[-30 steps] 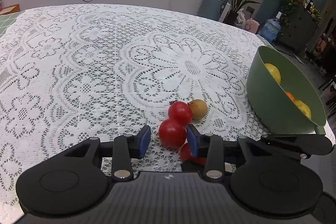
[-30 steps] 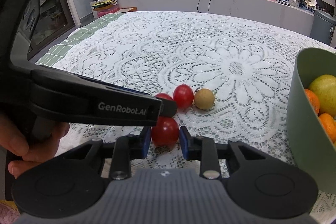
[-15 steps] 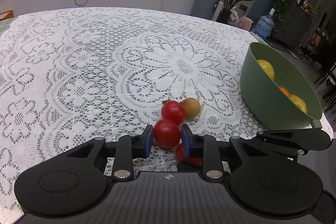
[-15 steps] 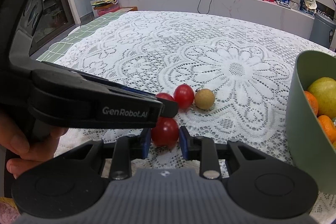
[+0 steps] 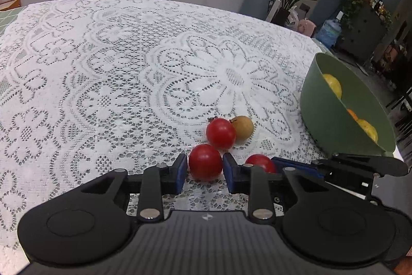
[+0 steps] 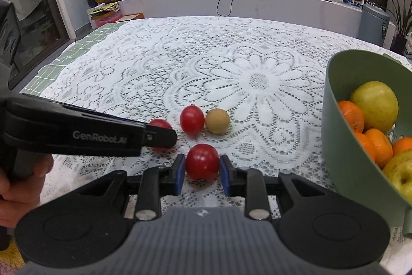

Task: Organize fruits
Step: 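Close the left gripper on a red tomato while the right gripper grasps another tomato, then carry the tomato in the left gripper over the colander while the right gripper carries its tomato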

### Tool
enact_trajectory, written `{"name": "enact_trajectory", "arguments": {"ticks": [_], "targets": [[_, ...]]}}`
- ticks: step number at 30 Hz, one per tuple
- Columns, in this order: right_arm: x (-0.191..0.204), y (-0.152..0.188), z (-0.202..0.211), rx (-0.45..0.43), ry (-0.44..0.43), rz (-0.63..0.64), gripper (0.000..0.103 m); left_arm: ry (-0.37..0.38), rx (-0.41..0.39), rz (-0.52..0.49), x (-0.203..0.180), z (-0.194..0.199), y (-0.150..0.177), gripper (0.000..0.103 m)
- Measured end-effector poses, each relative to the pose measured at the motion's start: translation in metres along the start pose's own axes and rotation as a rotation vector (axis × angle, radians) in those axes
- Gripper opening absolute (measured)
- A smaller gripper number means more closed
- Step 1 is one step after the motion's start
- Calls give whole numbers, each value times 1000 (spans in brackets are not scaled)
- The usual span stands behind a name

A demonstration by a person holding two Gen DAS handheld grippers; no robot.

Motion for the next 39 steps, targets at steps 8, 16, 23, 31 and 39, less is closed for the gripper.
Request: {"name": "enact_trajectory", "arguments": {"ticks": [8,16,23,31,39], "targets": [[1,1,-4,7,-9,-6,26,-18,-12,-37,-4,0,2,32],[2,0,-1,-4,0,10,25,-33,-27,-49,-8,4,6,31],[1,-1,13,-39,29,7,25,-58,-90,-51,-15,26,9,31],[-2,1,39,-81,61,-7,25,-54,-146,-57,-30,54,10,31],[-4,5,72,-122,113,22,25,-34,-185,-83,-58,83,10,31]]}}
Point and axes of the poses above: each gripper's, at about its wrist camera, not at the fingertips, and z roughly against the way its jaws point, x to its left, y to its underside, the point moved 3 cm from there along -z, roughly the way its jaws point, and after that the axes turned 6 degrees about z, right-handed, at the moved point
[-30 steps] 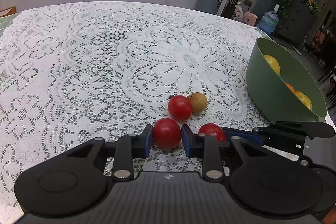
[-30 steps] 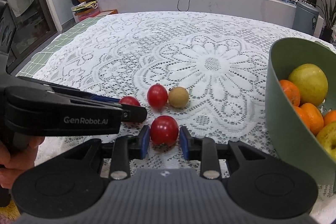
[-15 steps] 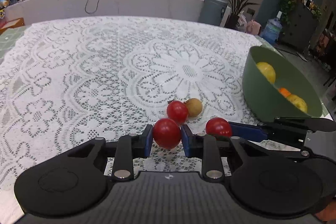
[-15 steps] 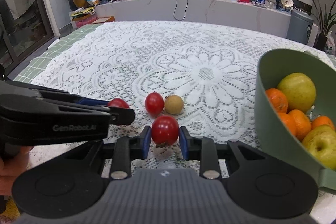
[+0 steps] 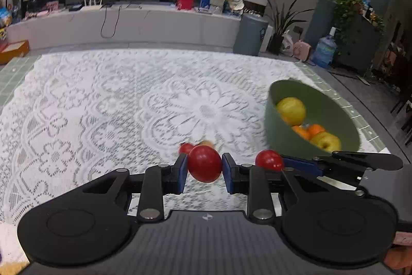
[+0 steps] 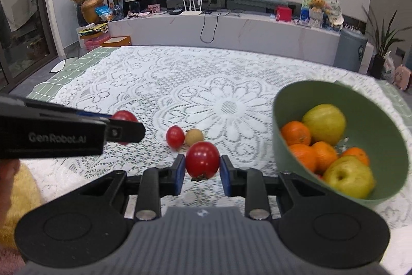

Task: Organize fruits
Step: 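Carry the tomato in the left gripper over the colander while the right gripper carries its tomato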

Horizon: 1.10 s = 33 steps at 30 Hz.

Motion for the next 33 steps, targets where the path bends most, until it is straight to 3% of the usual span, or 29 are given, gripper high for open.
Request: {"name": "enact_trajectory", "arguments": {"ticks": [12,19,26,33], "targets": [[-32,-2,59,-99,98,-32,25,57,-54,-104,-62,34,-13,31],[-63,-5,93,-145,220,-4,25,115,-60,-124,-93,30,-22,31],[-101,-9,101,-146,287,-19,25,146,-58,-159,-119,16,-34,31],[-135,-13,85,-137,337,-42,25,155,-28,-193,-140,-11,-44,31]]}}
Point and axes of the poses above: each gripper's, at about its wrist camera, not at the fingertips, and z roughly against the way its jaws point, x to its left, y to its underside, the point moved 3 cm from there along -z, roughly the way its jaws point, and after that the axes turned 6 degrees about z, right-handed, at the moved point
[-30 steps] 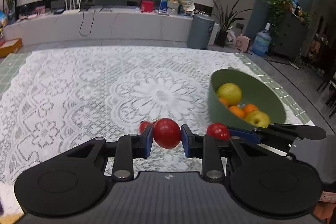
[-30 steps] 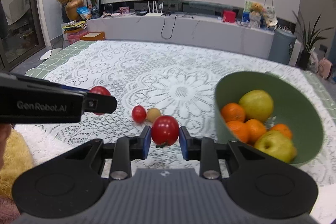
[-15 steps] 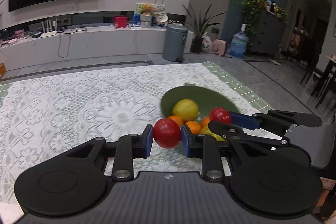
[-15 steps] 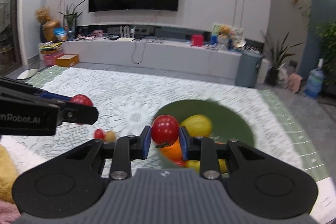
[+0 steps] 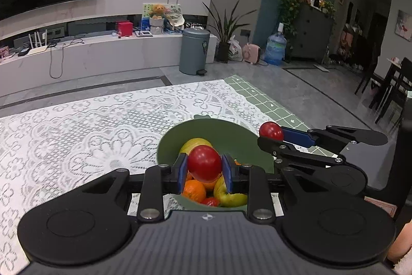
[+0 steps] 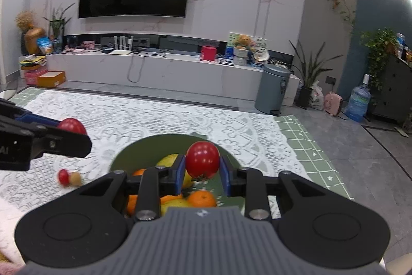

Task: Organize fruits
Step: 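Carry the tomato in the left gripper over the colander while the right gripper carries its tomato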

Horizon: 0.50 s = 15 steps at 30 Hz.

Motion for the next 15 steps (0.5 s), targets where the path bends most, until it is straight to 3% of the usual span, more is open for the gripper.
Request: {"name": "enact_trajectory", "arguments": {"ticks": [8,15], "targets": [[-17,4,-33,32,-14,-89,25,-4,40,-55,-7,-40,-6,31],[-16,6,-67,64,-7,-63,25,-26,100,-74,-1,-71,1,31]]}}
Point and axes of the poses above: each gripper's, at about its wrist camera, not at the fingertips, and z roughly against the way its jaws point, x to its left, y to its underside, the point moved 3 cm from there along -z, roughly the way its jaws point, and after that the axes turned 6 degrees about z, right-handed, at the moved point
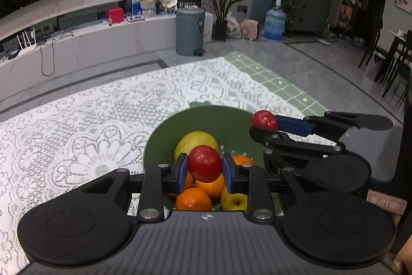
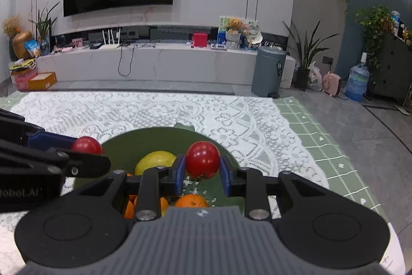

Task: Organize fruits
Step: 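Carry the tomato in the left gripper over the colander while the right gripper carries its tomato, then open the left gripper to drop the tomato while the right gripper releases its tomato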

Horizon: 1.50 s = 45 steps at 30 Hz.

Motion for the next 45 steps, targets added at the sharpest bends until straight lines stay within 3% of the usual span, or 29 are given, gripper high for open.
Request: {"name": "enact_trajectory", "arguments": {"ticks": [9,30,38,43,45], "targets": [[-4,9,-34,94,-24,-19,25,10,53,-5,7,-24,0,31],[6,20,-50,194,-62,9,26,-26,152,21,18,-58,13,31],[4,24,-53,214,-66,2,27,-37,149,29,18,-56,14,32],[2,21,-49,182,-61,-4,30,-50,117,38,17,-50,13,37],[0,21,-48,176,-55,-14,35,-57,111,47,17,-47,12,45]]}}
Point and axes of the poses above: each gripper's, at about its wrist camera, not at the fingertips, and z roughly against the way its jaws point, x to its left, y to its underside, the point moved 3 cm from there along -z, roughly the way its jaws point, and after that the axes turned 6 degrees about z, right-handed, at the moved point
